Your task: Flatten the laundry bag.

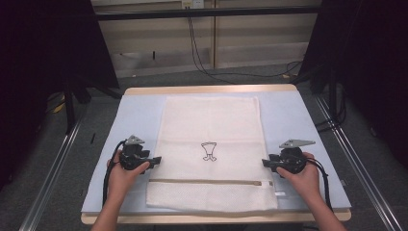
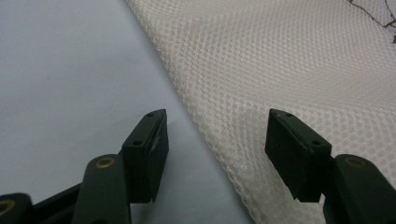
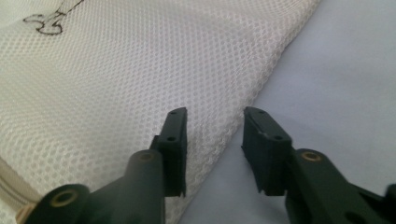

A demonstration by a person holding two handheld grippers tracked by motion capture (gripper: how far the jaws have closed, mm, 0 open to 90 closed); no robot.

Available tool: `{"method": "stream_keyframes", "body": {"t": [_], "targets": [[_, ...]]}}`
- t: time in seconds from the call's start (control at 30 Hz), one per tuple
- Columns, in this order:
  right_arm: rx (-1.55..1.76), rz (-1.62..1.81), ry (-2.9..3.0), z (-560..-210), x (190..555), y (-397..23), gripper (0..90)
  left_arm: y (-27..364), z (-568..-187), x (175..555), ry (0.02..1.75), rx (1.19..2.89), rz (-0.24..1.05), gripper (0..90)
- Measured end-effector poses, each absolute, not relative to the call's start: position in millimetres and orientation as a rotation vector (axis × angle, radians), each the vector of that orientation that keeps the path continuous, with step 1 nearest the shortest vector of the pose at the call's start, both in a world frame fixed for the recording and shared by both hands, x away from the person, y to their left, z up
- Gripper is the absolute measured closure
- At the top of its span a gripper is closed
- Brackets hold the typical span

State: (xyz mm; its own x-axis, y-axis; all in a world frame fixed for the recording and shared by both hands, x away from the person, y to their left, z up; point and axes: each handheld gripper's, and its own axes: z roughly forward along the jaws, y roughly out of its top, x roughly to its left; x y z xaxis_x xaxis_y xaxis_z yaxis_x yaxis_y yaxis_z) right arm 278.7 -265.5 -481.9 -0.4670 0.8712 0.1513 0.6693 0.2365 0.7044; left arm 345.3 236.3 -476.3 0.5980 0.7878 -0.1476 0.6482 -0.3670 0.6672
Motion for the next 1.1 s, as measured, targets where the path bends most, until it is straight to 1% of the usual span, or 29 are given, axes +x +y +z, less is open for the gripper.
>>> {"method": "stream_keyframes", "body": {"t": [0.03,0.07,0.1,0.13,0.17,0.2,0.23,0.3,0.4,0.43,0.47,0.5,0.53,0.57,0.6,0.73,0.77,0.8,0.9,1.1], "targets": [[1.465,1.079,2.223,-482.7,279.0,-264.4,70.2,235.0,-478.1,343.1,1.186,2.044,0.235,38.7],[1.465,1.079,2.223,-482.7,279.0,-264.4,70.2,235.0,-478.1,343.1,1.186,2.044,0.235,39.1],[1.483,1.078,2.223,-482.4,279.6,-263.4,72.8,234.2,-478.0,343.0,1.194,2.033,0.215,39.1],[1.485,1.070,2.229,-481.6,280.9,-262.8,76.1,234.3,-477.7,343.0,1.193,2.044,0.223,40.8],[1.491,1.074,2.232,-481.2,282.5,-261.6,81.6,233.8,-477.5,342.8,1.200,2.042,0.225,43.2],[1.491,1.074,2.232,-481.2,282.5,-261.6,81.6,233.0,-477.1,342.8,1.217,2.035,0.222,43.2],[1.498,1.069,2.229,-480.7,283.1,-260.9,84.0,232.7,-477.0,343.1,1.226,2.029,0.226,44.8],[1.498,1.073,2.232,-479.8,284.7,-260.1,86.1,235.2,-475.9,344.1,1.255,2.024,0.220,49.3],[1.514,1.062,2.231,-478.5,285.6,-259.8,87.1,235.7,-475.4,343.8,1.259,2.027,0.216,51.5],[1.512,1.062,2.221,-478.0,286.5,-259.1,87.7,235.0,-474.3,343.9,1.279,2.026,0.186,56.4],[1.504,1.057,2.211,-477.4,287.5,-258.1,87.9,235.0,-474.3,343.9,1.279,2.026,0.186,63.8],[1.504,1.057,2.211,-477.4,287.5,-258.1,87.9,235.1,-473.6,344.3,1.288,2.030,0.165,63.8],[1.502,1.060,2.203,-476.9,288.2,-257.6,87.9,235.7,-473.2,344.6,1.301,2.030,0.139,67.3],[1.504,1.048,2.202,-476.0,291.0,-255.8,88.0,234.6,-473.8,344.7,1.297,2.031,0.145,72.9],[1.504,1.048,2.202,-476.0,291.0,-255.8,88.0,233.3,-473.9,344.6,1.294,2.038,0.150,72.9],[1.487,1.034,2.206,-476.7,296.6,-254.7,88.1,233.8,-474.4,347.7,1.281,2.053,0.136,84.6],[1.491,1.037,2.201,-476.2,297.2,-254.7,88.1,233.1,-474.9,348.2,1.294,2.032,0.131,86.0],[1.488,1.041,2.188,-475.4,298.6,-255.2,88.1,232.7,-473.6,350.0,1.282,2.049,0.140,87.3],[1.486,1.041,2.180,-475.0,301.2,-255.6,88.1,230.9,-473.4,351.0,1.278,2.056,0.165,87.9],[1.479,1.046,2.185,-475.1,302.8,-255.5,88.1,230.7,-472.7,352.3,1.306,2.038,0.167,88.0]]}}
